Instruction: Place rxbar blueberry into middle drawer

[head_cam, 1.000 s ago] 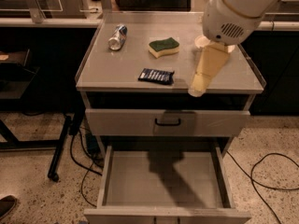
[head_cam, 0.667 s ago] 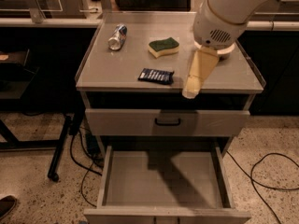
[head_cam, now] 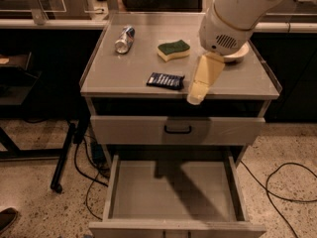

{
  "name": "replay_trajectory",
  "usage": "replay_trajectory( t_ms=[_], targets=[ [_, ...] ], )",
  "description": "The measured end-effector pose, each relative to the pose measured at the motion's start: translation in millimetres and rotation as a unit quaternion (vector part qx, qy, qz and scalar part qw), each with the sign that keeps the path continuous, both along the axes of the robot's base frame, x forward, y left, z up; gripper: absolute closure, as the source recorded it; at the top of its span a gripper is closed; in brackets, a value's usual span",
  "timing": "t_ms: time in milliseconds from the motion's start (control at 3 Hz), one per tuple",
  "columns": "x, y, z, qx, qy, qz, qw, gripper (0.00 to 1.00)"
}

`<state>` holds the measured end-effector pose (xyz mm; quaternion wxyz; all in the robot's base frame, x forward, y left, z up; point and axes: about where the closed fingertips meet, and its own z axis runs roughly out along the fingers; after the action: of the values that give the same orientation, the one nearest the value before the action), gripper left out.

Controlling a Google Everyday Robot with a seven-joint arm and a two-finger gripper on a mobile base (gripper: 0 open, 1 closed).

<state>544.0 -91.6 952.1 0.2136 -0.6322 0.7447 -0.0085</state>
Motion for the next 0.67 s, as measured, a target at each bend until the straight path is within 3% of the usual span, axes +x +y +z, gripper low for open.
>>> replay_trajectory(
  t_ms=[333,667],
  targets=[
    [22.7,13.6,-14.1,0.008,0.014,-0.005,0.9999,0.0],
    [72.4,30.8,-44.8,0.004,0.049,-0.011,0.9987,0.0]
  ],
)
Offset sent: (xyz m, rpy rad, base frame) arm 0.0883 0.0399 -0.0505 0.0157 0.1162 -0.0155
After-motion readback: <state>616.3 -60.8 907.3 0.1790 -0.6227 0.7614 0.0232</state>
